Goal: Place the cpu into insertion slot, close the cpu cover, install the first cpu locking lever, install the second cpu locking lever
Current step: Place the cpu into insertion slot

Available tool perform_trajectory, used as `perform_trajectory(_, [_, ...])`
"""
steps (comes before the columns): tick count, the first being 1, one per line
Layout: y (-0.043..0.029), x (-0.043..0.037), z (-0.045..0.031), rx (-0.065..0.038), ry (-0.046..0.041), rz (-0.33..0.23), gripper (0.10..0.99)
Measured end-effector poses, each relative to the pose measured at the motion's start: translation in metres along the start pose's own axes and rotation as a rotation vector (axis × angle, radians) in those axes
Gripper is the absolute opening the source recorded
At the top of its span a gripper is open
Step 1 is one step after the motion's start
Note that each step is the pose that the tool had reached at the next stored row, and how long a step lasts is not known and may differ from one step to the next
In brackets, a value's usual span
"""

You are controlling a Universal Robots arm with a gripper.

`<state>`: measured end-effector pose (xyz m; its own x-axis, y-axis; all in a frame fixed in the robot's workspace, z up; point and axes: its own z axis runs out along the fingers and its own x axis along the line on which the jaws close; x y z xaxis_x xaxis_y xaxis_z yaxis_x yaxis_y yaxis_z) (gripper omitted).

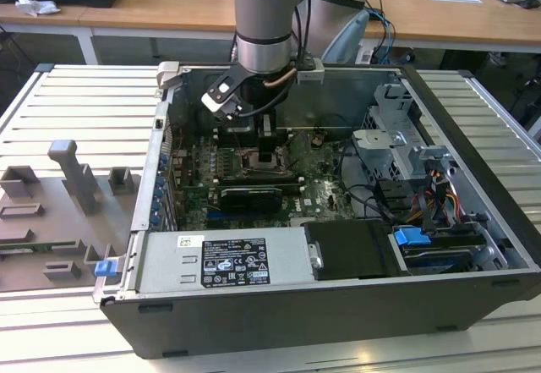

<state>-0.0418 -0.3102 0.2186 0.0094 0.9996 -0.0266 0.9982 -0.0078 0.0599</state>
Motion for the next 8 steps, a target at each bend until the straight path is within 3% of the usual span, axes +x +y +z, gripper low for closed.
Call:
perform_trajectory(4, [0.0009, -0.0002, -0.0005, 0.002, -0.0029, 0.000, 0.231])
perform_trajectory(5, [0.0010, -0.0002, -0.0005, 0.003, -0.0029, 0.000, 0.110])
perform_trajectory(8, [0.0014, -0.0003, -0.0011, 0.004, -0.0034, 0.000, 0.106])
